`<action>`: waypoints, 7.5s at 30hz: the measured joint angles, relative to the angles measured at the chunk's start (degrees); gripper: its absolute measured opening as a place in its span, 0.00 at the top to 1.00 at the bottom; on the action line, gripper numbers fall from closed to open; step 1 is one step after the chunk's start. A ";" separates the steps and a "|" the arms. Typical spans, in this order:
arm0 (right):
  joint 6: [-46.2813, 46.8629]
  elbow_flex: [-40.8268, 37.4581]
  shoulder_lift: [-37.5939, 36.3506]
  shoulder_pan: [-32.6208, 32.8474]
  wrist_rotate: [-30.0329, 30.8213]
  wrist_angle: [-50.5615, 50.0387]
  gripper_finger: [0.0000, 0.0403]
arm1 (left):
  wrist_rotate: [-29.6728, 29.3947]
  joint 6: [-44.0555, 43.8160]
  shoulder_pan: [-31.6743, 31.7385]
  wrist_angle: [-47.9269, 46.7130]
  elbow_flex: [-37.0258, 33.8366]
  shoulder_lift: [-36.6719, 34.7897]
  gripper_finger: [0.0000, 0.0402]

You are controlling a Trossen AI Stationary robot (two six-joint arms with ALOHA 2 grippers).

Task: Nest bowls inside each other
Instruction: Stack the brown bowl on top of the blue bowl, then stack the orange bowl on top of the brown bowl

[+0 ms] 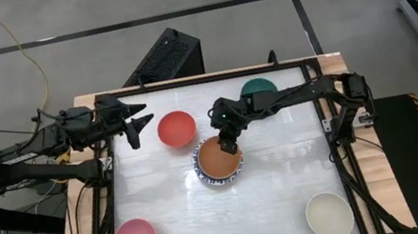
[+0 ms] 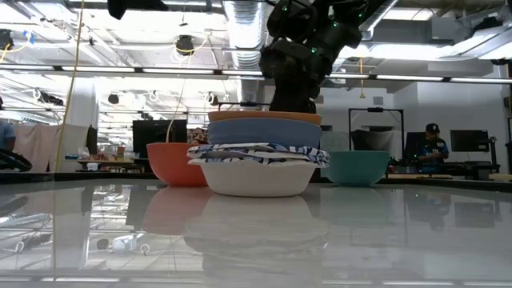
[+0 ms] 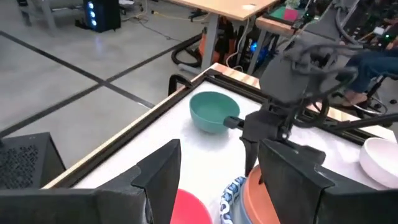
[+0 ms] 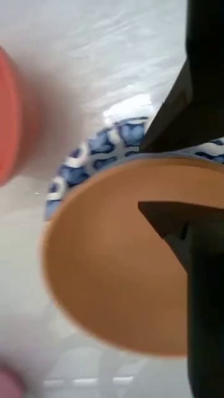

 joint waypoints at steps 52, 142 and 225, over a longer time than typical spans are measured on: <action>-7.51 -0.37 -2.33 -1.65 1.61 3.07 0.60 | 2.28 1.60 0.01 -5.20 -0.04 12.66 0.49; -2.43 0.00 -14.99 -10.83 4.73 3.72 0.84 | -39.33 55.90 -6.65 -5.80 -1.77 30.96 1.00; -8.21 13.75 -8.06 -3.65 37.97 6.26 0.99 | -28.22 93.01 -8.94 41.66 2.88 40.54 0.58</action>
